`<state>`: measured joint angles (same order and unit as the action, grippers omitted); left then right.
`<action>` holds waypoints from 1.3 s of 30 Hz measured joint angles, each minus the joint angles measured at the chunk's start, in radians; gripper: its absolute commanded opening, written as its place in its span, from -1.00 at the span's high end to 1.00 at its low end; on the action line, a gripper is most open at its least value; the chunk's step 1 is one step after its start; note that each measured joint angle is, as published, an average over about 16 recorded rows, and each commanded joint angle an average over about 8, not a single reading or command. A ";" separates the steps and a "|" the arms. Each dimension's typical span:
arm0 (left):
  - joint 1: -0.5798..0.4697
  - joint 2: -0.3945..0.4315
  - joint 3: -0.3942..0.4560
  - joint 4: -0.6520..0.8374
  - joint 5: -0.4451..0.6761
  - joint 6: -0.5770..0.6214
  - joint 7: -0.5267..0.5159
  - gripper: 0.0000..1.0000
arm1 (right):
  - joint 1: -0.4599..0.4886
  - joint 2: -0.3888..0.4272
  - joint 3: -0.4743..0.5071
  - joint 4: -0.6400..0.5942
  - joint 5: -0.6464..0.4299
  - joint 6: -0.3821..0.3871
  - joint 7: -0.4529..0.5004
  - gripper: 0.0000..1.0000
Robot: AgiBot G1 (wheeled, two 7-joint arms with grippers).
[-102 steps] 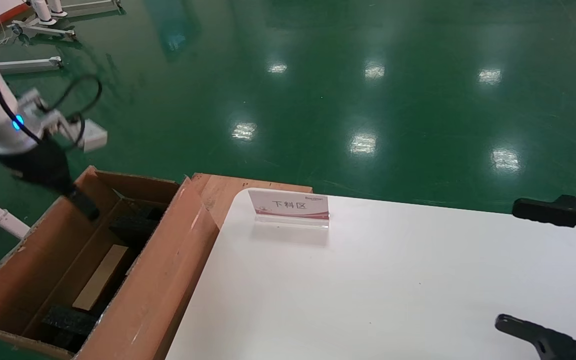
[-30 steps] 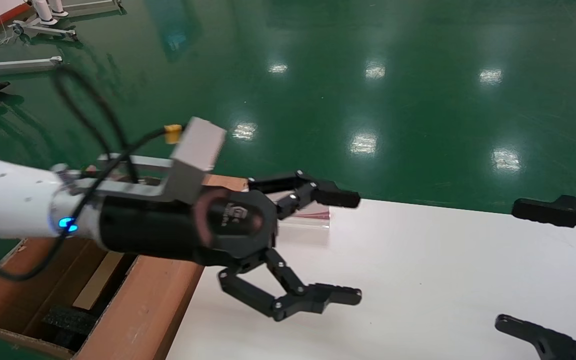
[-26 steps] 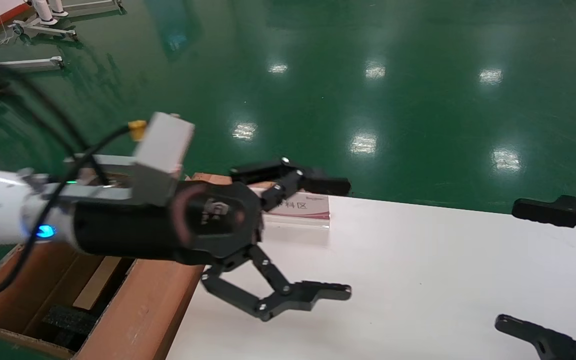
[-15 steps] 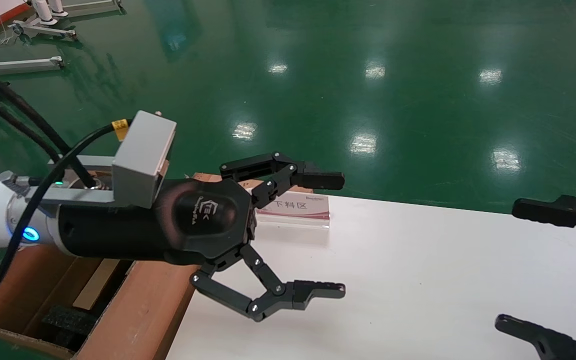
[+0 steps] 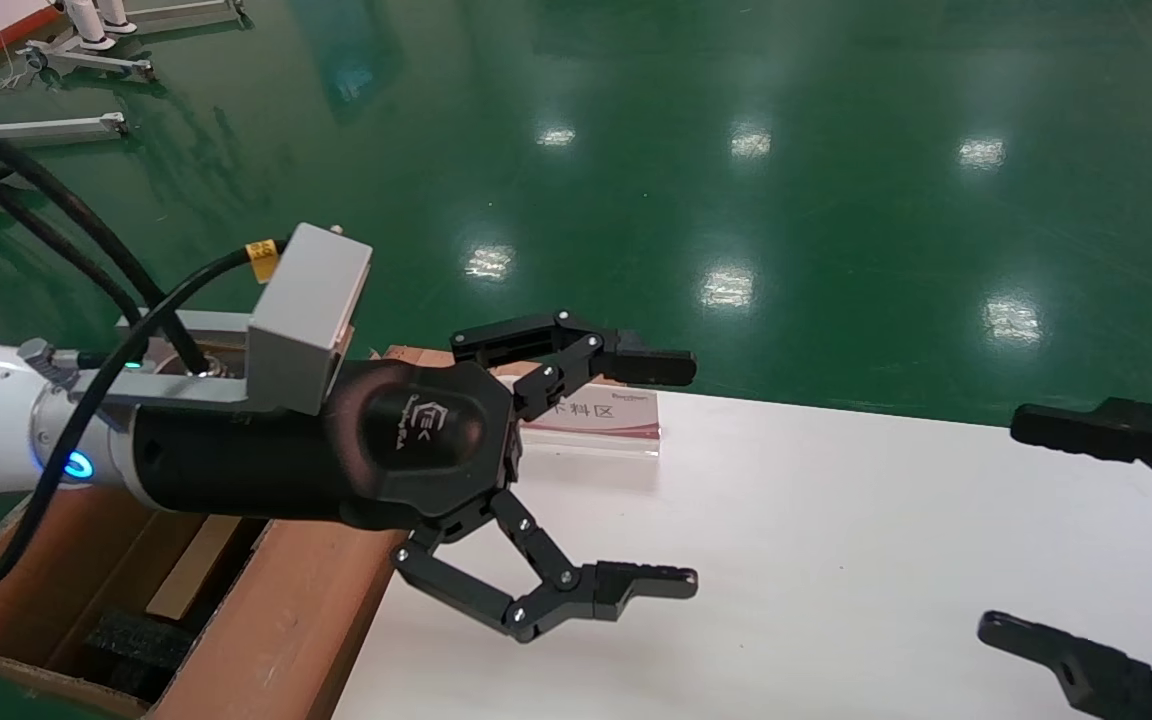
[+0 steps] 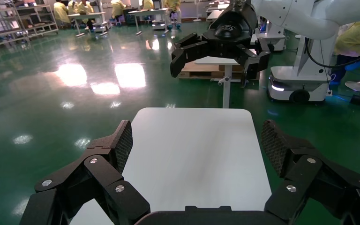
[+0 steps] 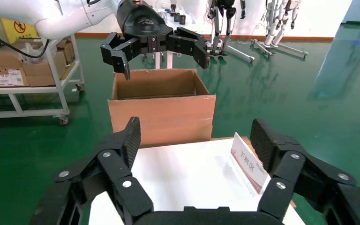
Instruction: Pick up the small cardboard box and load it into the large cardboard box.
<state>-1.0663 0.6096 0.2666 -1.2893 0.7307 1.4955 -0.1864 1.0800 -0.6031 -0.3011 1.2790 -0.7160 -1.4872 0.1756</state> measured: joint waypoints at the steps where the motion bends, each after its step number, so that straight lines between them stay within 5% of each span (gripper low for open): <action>1: -0.001 0.000 0.002 0.001 0.000 0.000 0.000 -1.00 | 0.000 0.000 0.000 0.000 0.000 0.000 0.000 1.00; 7: -0.005 0.001 0.008 0.004 0.000 0.000 -0.001 -1.00 | 0.000 0.000 0.000 0.000 0.000 0.000 0.000 0.90; 15: -0.008 0.001 0.013 0.006 0.000 0.000 -0.001 -1.00 | 0.000 0.000 0.000 0.000 0.000 0.000 0.000 -1.00; 39: -0.011 0.002 0.018 0.008 0.000 0.000 -0.002 -1.00 | 0.000 0.000 0.000 0.000 0.000 0.000 0.000 -1.00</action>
<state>-1.0771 0.6118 0.2844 -1.2815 0.7304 1.4954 -0.1888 1.0800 -0.6031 -0.3011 1.2790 -0.7160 -1.4872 0.1756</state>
